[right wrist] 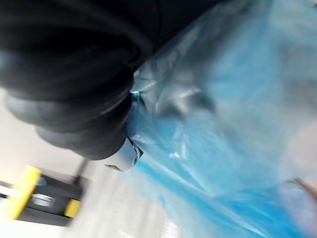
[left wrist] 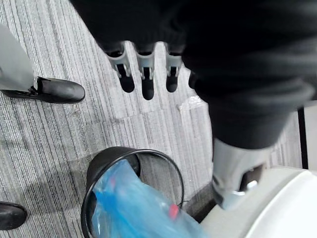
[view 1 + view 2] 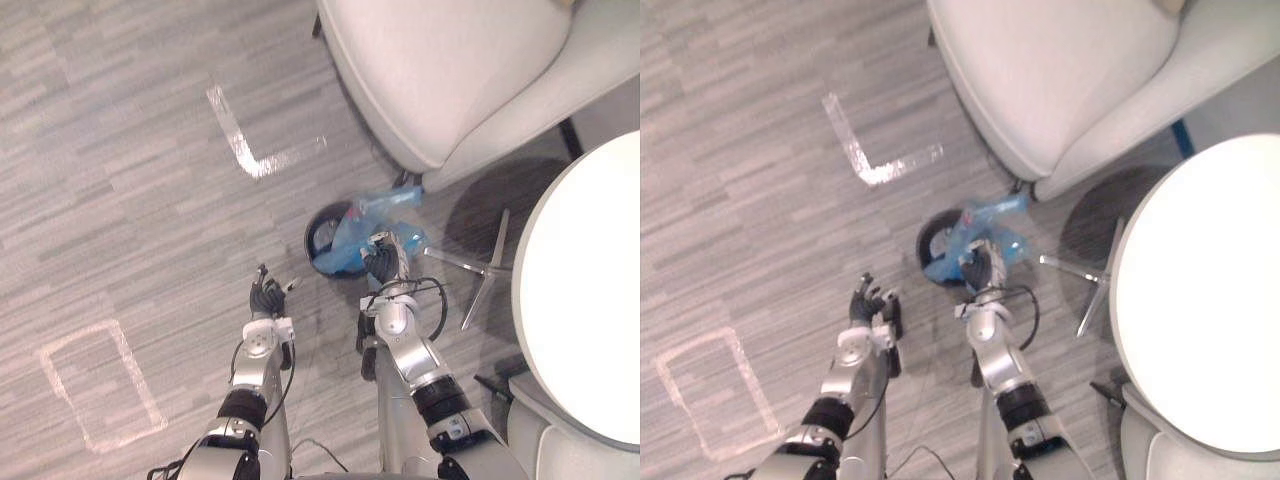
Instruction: Gather rubbish on tea table into small bin, then transfer packed bag to large trash can.
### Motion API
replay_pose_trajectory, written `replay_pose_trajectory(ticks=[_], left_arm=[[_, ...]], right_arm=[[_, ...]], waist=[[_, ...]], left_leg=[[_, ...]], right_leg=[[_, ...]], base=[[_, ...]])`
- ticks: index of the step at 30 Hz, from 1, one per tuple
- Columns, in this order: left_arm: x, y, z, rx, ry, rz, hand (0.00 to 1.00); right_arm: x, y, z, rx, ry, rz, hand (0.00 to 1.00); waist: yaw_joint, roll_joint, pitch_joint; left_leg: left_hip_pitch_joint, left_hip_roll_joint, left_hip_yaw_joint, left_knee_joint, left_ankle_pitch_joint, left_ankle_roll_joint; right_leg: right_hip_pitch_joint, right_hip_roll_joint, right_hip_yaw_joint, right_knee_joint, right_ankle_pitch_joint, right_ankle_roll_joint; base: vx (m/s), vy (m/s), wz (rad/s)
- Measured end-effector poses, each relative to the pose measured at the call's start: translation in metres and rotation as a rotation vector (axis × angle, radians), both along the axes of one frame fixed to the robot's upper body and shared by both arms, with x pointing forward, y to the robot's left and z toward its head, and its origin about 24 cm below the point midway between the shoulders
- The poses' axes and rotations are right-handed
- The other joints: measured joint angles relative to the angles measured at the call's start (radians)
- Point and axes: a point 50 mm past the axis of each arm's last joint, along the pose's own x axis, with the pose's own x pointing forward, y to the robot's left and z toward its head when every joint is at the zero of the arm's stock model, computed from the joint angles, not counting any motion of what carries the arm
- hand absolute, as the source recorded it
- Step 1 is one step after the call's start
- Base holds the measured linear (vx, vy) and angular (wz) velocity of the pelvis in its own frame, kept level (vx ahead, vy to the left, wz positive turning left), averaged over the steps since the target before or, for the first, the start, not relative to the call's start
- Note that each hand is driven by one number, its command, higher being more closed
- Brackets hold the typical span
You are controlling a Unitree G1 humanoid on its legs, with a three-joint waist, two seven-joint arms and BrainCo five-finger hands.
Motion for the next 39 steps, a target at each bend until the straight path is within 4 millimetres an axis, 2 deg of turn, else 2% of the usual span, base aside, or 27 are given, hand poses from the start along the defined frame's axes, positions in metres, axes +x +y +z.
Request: replay_pose_trajectory(ticks=[4, 7, 12, 18, 24, 27, 28, 30, 32, 33, 34, 36, 39], left_arm=[[-0.025, 0.005, -0.028, 0.008, 0.128, -0.011, 0.00], [-0.046, 0.014, -0.052, 0.049, 0.257, -0.034, 0.00], [-0.072, 0.034, -0.075, 0.114, 0.427, -0.053, 0.00], [-0.080, 0.062, -0.076, 0.189, 0.454, -0.048, 0.00], [-0.080, 0.065, -0.075, 0.224, 0.436, -0.091, 0.00], [-0.071, 0.064, -0.065, 0.294, 0.360, -0.168, 0.00], [-0.061, 0.060, -0.056, 0.324, 0.305, -0.205, 0.00], [-0.034, 0.043, -0.017, 0.391, 0.083, -0.296, 0.00], [-0.024, 0.018, 0.040, 0.410, -0.239, -0.374, 0.00], [-0.024, 0.007, 0.057, 0.402, -0.353, -0.409, 0.00], [-0.025, 0.000, 0.061, 0.396, -0.390, -0.433, 0.00], [-0.027, -0.008, 0.056, 0.392, -0.386, -0.471, 0.00], [-0.036, -0.008, 0.044, 0.398, -0.327, -0.516, 0.00]], right_arm=[[-0.013, 0.005, 0.005, 0.038, -0.035, 0.055, 1.00], [-0.019, 0.009, 0.000, 0.044, -0.018, 0.104, 1.00], [-0.022, 0.012, -0.005, 0.043, 0.012, 0.183, 1.00], [-0.027, 0.008, -0.014, 0.071, 0.064, 0.234, 1.00], [-0.028, 0.007, -0.014, 0.075, 0.065, 0.301, 1.00], [-0.027, 0.009, -0.011, 0.088, 0.060, 0.343, 1.00], [-0.027, 0.009, -0.010, 0.073, 0.053, 0.358, 1.00], [-0.024, 0.006, -0.007, 0.045, 0.038, 0.372, 1.00], [-0.025, 0.007, -0.008, 0.052, 0.045, 0.393, 1.00], [-0.025, 0.003, -0.009, 0.035, 0.049, 0.391, 1.00], [-0.025, 0.001, -0.008, 0.025, 0.048, 0.393, 1.00], [-0.025, -0.002, -0.006, 0.012, 0.034, 0.397, 1.00], [-0.026, -0.006, 0.006, -0.006, -0.016, 0.407, 1.00]], waist=[[0.000, -0.012, -0.073], [-0.006, -0.031, -0.122], [-0.027, -0.045, -0.145], [-0.031, -0.044, -0.171], [-0.043, -0.042, -0.194], [-0.045, -0.041, -0.197], [-0.046, -0.040, -0.199], [-0.045, -0.037, -0.201], [-0.047, -0.026, -0.223], [-0.047, -0.015, -0.237], [-0.047, -0.007, -0.247], [-0.049, 0.013, -0.264], [-0.050, 0.016, -0.268]], left_leg=[[0.124, -0.006, 0.022, -0.073, -0.001, -0.003], [0.224, -0.019, 0.034, -0.164, 0.018, -0.014], [0.350, -0.039, 0.046, -0.270, 0.048, -0.022], [0.456, -0.048, 0.055, -0.345, 0.067, -0.029], [0.504, -0.069, 0.052, -0.399, 0.089, -0.023], [0.508, -0.077, 0.053, -0.399, 0.091, -0.020], [0.508, -0.076, 0.055, -0.399, 0.090, -0.020], [0.508, -0.077, 0.054, -0.399, 0.091, -0.020], [0.508, -0.081, 0.054, -0.400, 0.091, -0.019], [0.507, -0.083, 0.054, -0.400, 0.089, -0.019], [0.506, -0.084, 0.054, -0.400, 0.088, -0.019], [0.506, -0.084, 0.054, -0.400, 0.088, -0.018], [0.507, -0.076, 0.054, -0.400, 0.088, -0.018]], right_leg=[[0.129, 0.003, 0.005, -0.100, 0.019, 0.008], [0.217, 0.005, 0.014, -0.182, 0.041, 0.013], [0.334, 0.010, 0.025, -0.279, 0.074, 0.015], [0.416, 0.015, 0.038, -0.317, 0.081, 0.018], [0.446, 0.004, 0.046, -0.349, 0.097, 0.031], [0.453, -0.003, 0.058, -0.371, 0.117, 0.036], [0.453, -0.003, 0.063, -0.376, 0.121, 0.037], [0.458, -0.004, 0.063, -0.385, 0.130, 0.039], [0.458, -0.008, 0.062, -0.384, 0.130, 0.039], [0.456, -0.010, 0.064, -0.384, 0.129, 0.040], [0.454, -0.011, 0.065, -0.384, 0.129, 0.041], [0.452, -0.010, 0.070, -0.385, 0.129, 0.041], [0.448, -0.002, 0.075, -0.384, 0.131, 0.038]], base=[[0.13, -0.009, -0.08], [0.12, -0.009, -0.10], [0.09, -0.010, -0.06], [0.03, -0.004, -0.06], [-0.02, 0.026, -0.01], [-0.04, 0.037, -0.07], [-0.04, 0.020, -0.04], [-0.03, 0.013, -0.02], [0.00, 0.000, 0.00], [0.00, 0.000, 0.00], [0.03, 0.013, -0.02], [0.03, 0.006, -0.07], [0.01, -0.018, -0.09]])
